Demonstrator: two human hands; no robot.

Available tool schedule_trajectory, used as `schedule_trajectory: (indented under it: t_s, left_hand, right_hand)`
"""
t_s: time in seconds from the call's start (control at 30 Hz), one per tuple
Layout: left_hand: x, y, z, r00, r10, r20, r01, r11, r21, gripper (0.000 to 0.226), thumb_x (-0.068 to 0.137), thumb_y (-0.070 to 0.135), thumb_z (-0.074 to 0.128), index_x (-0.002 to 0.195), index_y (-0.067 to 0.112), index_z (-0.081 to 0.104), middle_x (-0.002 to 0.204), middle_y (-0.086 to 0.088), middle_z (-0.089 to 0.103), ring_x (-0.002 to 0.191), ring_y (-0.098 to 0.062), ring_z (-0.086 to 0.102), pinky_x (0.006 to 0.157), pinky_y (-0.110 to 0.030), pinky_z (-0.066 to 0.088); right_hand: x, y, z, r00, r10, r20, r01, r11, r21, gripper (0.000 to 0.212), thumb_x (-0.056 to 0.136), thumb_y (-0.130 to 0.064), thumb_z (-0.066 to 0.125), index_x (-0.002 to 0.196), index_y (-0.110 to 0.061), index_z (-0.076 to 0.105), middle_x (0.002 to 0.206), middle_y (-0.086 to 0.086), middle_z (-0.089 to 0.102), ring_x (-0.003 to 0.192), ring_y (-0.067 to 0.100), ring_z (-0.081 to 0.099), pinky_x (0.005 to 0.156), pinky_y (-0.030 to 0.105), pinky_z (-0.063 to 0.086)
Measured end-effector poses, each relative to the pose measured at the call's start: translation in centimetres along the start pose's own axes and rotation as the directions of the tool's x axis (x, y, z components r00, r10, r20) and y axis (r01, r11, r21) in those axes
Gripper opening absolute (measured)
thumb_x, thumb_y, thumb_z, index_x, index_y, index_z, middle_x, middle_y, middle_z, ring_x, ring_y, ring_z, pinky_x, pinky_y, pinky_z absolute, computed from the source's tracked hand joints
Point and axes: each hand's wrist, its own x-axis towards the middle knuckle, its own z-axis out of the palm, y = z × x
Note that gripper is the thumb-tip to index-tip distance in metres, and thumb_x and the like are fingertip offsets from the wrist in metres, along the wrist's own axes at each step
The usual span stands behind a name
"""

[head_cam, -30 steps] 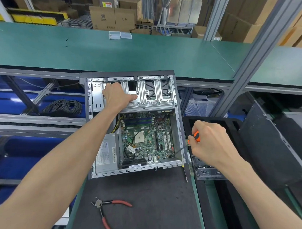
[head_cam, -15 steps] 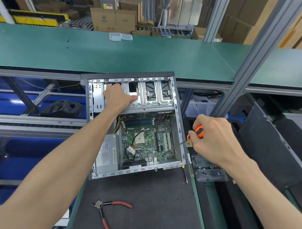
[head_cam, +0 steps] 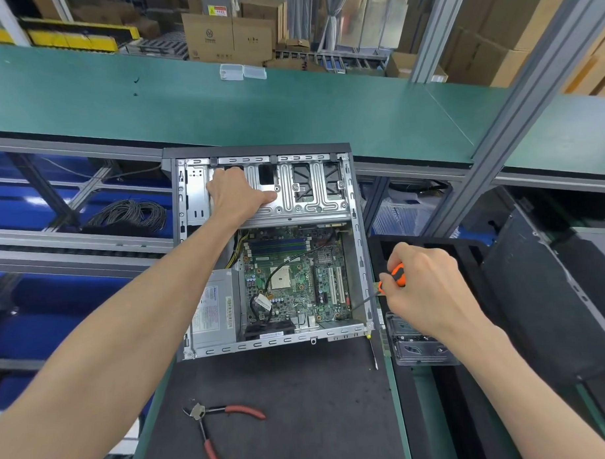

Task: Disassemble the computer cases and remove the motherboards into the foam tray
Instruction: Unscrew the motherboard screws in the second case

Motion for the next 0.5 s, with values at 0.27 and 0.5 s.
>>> schedule_trajectory:
  t_s: [0.27,0.5]
  left_hand:
    - [0.2,0.0,0.2,1.0,0.001,0.002,-0.001,1.0,0.002,0.063,0.068,0.061,0.081,0.062,0.015,0.038,0.101,-0.019,0.066,0.105,-0.034,0.056,0.091,-0.046,0.042]
    - [0.5,-0.1,0.4,1.0,0.003,0.015,-0.003,1.0,-0.002,0.064,0.069,0.062,0.081,0.062,0.015,0.038,0.082,-0.011,0.057,0.097,-0.032,0.057,0.085,-0.042,0.039]
  right_hand:
    - [0.6,-0.1,-0.8,0.994,-0.028,-0.104,0.03,0.999,0.022,0.018,0.081,-0.017,0.075,0.075,-0.017,0.058,0.06,-0.009,0.056,0.057,0.019,0.051,0.059,0.029,0.039]
    - [1.0,-1.1,-2.2,0.984,-0.03,-0.175,0.043,0.997,0.072,0.017,0.079,-0.017,0.078,0.073,-0.015,0.062,0.059,-0.008,0.059,0.054,0.018,0.057,0.058,0.032,0.051]
